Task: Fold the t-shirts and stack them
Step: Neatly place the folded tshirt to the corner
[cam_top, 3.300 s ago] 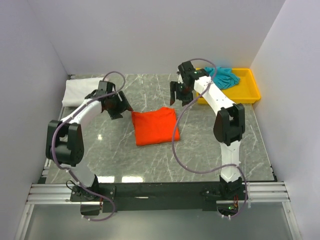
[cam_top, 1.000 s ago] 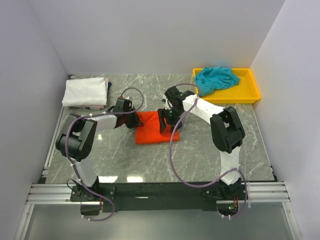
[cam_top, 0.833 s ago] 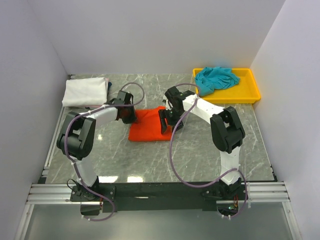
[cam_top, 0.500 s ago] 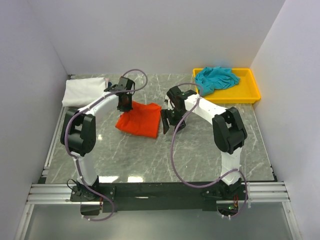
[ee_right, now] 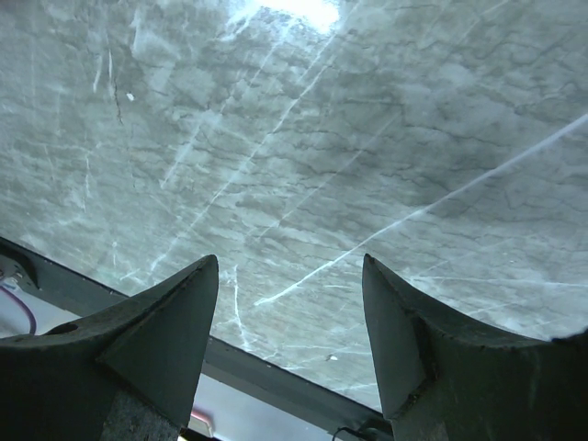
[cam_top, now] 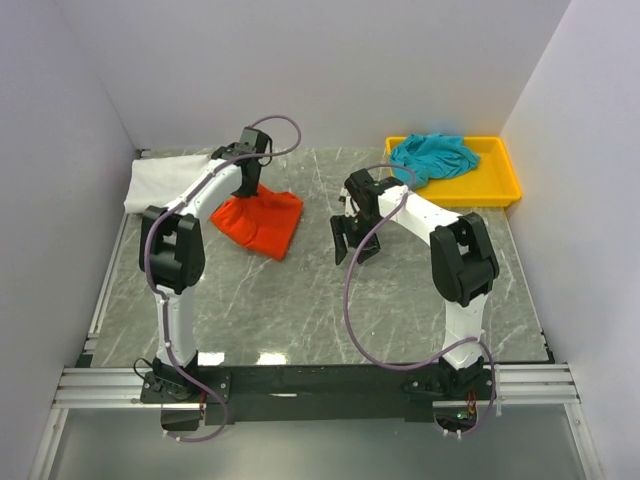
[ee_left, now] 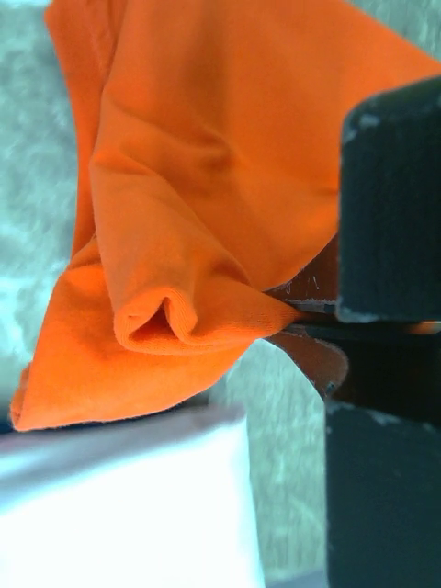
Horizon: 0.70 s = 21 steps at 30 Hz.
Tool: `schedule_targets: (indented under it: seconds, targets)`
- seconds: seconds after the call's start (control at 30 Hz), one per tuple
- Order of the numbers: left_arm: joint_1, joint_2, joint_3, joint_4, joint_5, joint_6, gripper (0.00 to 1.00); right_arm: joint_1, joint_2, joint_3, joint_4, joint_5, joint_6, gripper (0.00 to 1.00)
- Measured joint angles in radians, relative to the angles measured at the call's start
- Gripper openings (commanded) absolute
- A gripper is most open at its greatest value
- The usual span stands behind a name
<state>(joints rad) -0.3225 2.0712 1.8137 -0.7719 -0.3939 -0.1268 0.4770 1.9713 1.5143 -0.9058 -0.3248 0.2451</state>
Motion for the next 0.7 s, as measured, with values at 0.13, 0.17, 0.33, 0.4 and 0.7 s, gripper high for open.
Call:
schedule_targets:
  seconds: [0.13, 0.17, 0.33, 0.4, 0.7]
  targets:
    - [0.03, 0.0, 0.063, -0.025, -0.004, 0.04, 0.0, -0.013, 0.0, -0.009, 0.002, -0.004, -0.004, 0.71]
    - [0.038, 0.001, 0.091, -0.042, -0.002, 0.048, 0.0, -0.016, 0.0, -0.013, 0.0, -0.006, -0.005, 0.7]
    - [0.071, 0.009, 0.245, -0.105, 0.008, 0.082, 0.0, -0.022, 0.0, -0.019, 0.0, -0.011, -0.01, 0.7]
    - [0.08, 0.011, 0.292, -0.125, 0.016, 0.088, 0.0, -0.022, 0.0, -0.019, -0.001, -0.014, -0.012, 0.7]
    - [0.124, 0.015, 0.36, -0.179, 0.095, 0.1, 0.0, -0.022, 0.0, -0.021, 0.0, -0.019, -0.019, 0.7]
